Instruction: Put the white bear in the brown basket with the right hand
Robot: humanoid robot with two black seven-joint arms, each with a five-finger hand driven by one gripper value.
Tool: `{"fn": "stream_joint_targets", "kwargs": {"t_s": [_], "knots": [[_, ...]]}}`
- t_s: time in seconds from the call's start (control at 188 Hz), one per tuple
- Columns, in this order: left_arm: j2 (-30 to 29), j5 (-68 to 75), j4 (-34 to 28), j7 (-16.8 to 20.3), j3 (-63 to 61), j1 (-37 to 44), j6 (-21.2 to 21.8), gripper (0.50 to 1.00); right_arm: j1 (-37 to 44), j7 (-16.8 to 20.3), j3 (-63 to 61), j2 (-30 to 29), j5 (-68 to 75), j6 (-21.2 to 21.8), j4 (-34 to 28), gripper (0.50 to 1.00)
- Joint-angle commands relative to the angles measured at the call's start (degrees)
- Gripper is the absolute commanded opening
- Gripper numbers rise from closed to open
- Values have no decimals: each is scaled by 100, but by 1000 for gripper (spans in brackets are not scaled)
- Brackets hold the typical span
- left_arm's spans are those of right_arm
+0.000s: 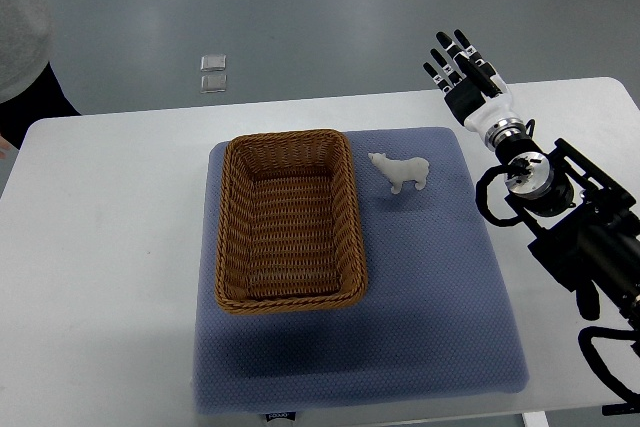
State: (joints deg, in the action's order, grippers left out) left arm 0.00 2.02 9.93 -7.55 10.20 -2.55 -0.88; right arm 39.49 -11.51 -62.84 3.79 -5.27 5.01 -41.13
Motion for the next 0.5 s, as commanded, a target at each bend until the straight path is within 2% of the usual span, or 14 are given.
{"fn": "stream_joint_targets", "kwargs": {"t_s": [0.0, 0.334, 0.494], "knots": [[0, 0, 0, 0, -9, 0, 0, 1000, -3, 9, 0, -1, 0, 0, 0, 928], [0, -9, 0, 8, 26, -62, 27, 1000, 94, 35, 281, 61, -70, 9, -9, 928], [0, -9, 0, 8, 17, -88, 27, 1000, 331, 105, 747, 447, -264, 44, -26, 928]]}}
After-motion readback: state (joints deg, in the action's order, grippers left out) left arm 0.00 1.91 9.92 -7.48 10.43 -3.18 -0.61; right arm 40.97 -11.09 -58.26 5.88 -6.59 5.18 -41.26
